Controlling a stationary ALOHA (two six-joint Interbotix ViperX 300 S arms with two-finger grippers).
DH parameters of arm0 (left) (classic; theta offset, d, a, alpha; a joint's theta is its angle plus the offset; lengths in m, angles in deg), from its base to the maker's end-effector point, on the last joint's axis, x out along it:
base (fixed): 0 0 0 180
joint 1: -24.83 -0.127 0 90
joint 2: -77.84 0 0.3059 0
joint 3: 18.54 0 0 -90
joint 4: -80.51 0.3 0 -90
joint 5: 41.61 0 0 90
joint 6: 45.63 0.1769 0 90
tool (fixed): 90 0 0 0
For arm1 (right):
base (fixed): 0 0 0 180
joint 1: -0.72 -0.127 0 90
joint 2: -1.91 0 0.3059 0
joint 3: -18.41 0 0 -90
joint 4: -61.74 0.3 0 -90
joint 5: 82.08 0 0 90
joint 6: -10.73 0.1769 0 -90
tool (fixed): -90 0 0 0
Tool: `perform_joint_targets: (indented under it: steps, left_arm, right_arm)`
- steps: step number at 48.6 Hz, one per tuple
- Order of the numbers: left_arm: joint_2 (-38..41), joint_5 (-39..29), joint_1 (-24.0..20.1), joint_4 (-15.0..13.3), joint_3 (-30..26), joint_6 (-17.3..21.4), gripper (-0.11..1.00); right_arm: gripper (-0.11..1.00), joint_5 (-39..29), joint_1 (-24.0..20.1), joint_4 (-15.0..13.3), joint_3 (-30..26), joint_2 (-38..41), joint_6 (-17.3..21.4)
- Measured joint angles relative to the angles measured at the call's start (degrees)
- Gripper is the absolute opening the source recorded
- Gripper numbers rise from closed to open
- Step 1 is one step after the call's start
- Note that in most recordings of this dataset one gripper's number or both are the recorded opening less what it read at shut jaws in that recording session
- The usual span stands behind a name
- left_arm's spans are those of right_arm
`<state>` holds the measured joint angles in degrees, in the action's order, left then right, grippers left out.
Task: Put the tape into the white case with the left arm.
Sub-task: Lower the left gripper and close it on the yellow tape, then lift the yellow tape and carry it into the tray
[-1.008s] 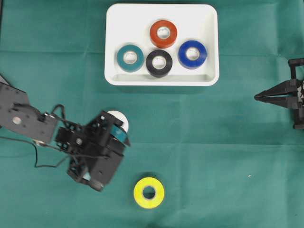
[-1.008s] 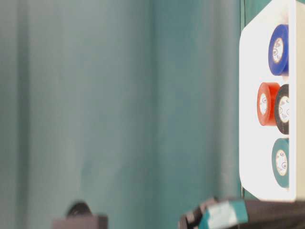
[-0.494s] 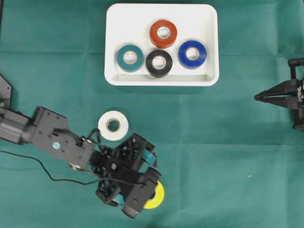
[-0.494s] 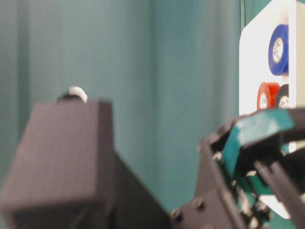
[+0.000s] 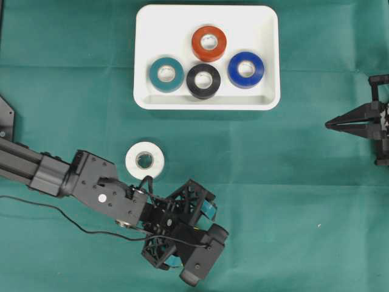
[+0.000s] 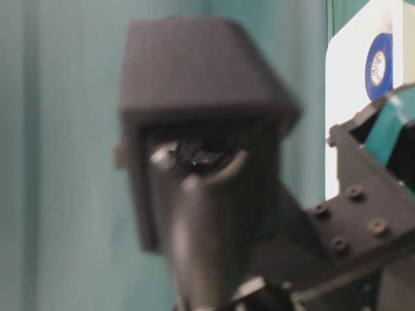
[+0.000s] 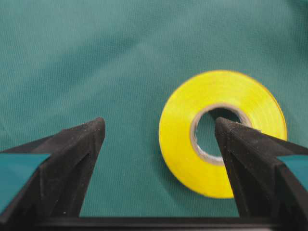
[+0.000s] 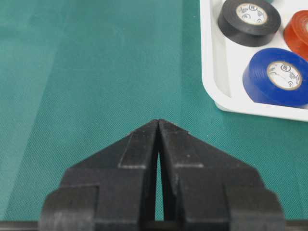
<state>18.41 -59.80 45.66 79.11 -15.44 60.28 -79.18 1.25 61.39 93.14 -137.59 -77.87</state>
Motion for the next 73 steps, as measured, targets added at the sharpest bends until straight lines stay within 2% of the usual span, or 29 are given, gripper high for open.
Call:
perform_joint_targets:
  steps: [21,27,30,38,40,53,65,73]
  left_arm:
    - [2.81,-1.32,-1.23,0.0,-0.18,0.44,0.94]
    - [3.08,-1.32,-1.23,-0.09,-0.26,0.44,0.91]
    - [3.08,-1.49,-1.23,0.0,-0.26,0.44,0.8]
    - [3.08,-2.55,-1.23,0.0,-0.26,0.18,0.32]
    - [3.08,-2.9,-1.23,0.0,-0.26,0.18,0.25]
    - [1.67,-5.71,-1.32,0.0,-0.44,0.35,0.25]
    - [-5.27,-7.38,-1.32,0.09,-0.44,0.26,0.25]
    - [-8.53,-11.07,-2.11,0.09,-0.44,0.26,0.25]
  right_arm:
    - [-0.09,0.0,-0.26,-0.09,0.0,0.09,0.0]
    - [-0.09,0.0,-0.35,-0.09,0.0,0.0,0.0]
    - [-0.09,0.09,-0.35,-0.09,0.0,0.0,0.0]
    - [-0.09,0.0,-0.44,-0.09,0.0,0.0,0.0]
    - [-0.09,0.09,-0.44,-0.09,0.0,0.09,0.0]
    - [-0.09,0.0,-0.44,-0.09,0.0,0.0,0.0]
    - [-0.09,0.09,-0.44,-0.09,0.18,-0.09,0.0]
    - [-0.09,0.09,-0.44,0.0,0.26,-0.18,0.0]
